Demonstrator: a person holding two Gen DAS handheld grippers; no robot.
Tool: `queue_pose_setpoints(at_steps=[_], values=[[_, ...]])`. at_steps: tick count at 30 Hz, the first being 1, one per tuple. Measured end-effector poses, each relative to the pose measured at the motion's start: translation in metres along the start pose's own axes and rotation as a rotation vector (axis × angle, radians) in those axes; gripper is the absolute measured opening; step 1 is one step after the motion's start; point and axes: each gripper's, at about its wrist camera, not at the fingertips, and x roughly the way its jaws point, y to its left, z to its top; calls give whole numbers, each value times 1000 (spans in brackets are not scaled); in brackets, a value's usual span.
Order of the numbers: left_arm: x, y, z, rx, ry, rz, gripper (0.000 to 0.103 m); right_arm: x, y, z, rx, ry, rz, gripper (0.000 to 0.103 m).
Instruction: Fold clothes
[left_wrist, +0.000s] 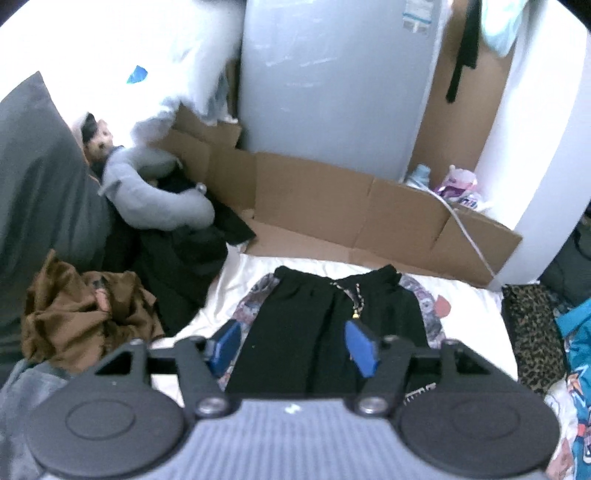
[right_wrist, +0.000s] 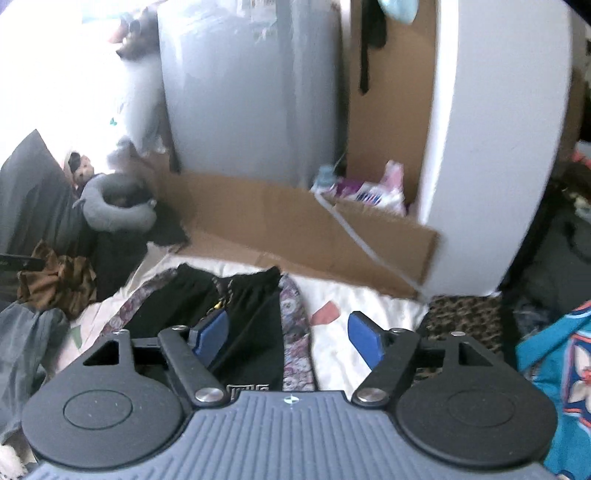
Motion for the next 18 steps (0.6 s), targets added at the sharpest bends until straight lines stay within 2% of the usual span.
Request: queue_pose_setpoints(at_steps=[6, 10, 12, 14, 18], values=[[-41, -13, -16, 7, 35, 0, 67, -39, -6, -17, 53, -7, 27, 78], [-55, -17, -28, -35, 90, 5, 67, -56, -5, -30, 58, 6, 65, 78], [-60, -20, -34, -50, 94, 1, 68, -60, -4, -37, 58, 9, 81, 78], [-64, -24, -40, -54, 90, 2, 74, -59, -4, -43, 53, 17, 92, 78], [-59, -35, -51, -26, 93, -10, 74, -49, -9, -53, 50, 45, 98, 78]])
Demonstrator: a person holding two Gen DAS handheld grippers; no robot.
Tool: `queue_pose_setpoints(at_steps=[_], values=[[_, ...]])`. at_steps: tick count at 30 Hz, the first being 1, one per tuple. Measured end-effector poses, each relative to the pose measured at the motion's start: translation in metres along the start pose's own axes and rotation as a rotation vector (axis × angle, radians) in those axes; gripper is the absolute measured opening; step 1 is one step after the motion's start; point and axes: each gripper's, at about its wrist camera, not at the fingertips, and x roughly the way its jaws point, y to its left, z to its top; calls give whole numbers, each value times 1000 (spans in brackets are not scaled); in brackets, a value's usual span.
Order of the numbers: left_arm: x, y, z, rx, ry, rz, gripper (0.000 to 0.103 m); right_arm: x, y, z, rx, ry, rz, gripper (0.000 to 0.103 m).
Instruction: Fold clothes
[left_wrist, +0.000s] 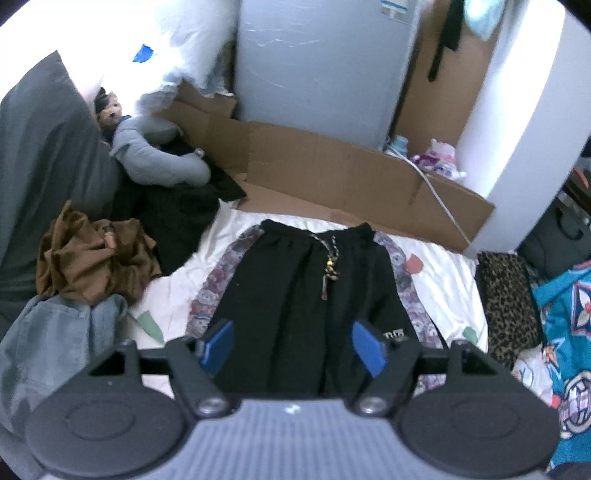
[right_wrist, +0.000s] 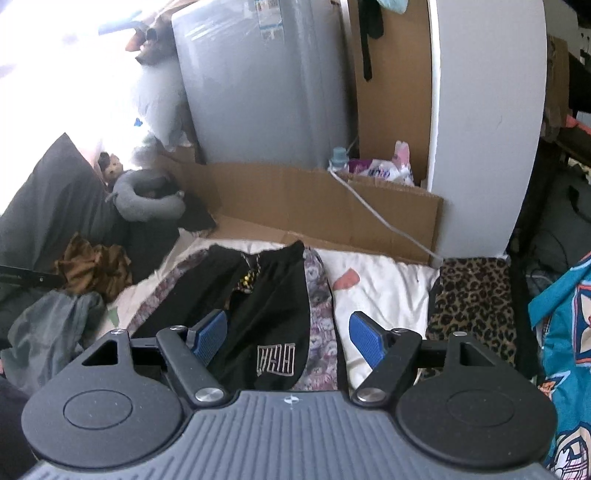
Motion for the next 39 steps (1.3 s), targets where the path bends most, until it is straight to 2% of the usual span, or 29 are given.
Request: queue_pose_setpoints(at_steps=[5, 8, 15, 26, 28, 29, 30, 39], values=[[23, -12, -14, 34, 22, -9, 74, 20, -21, -12, 34, 29, -16, 78], [48, -22, -22, 62, 74, 22, 73, 39, -35, -27, 65, 45, -36, 78], [100, -30, -47, 19, 153, 33, 73, 77, -65, -63, 141, 45, -93, 74], [176, -44, -105, 2, 316, -50, 74, 150, -75, -124, 175, 128, -112, 73], [190, -45, -117, -22, 337, -77, 74, 166, -73, -137, 184, 146, -81, 54], [195, -45, -123, -28, 344, -91, 74, 174, -72, -143, 181, 161, -82, 39], [200, -46, -128, -28, 348, -103, 74, 182, -70, -149, 177, 176, -83, 31], [230, -54, -159, 20, 384, -183, 73, 232, -62, -184, 135, 284, -105, 33]])
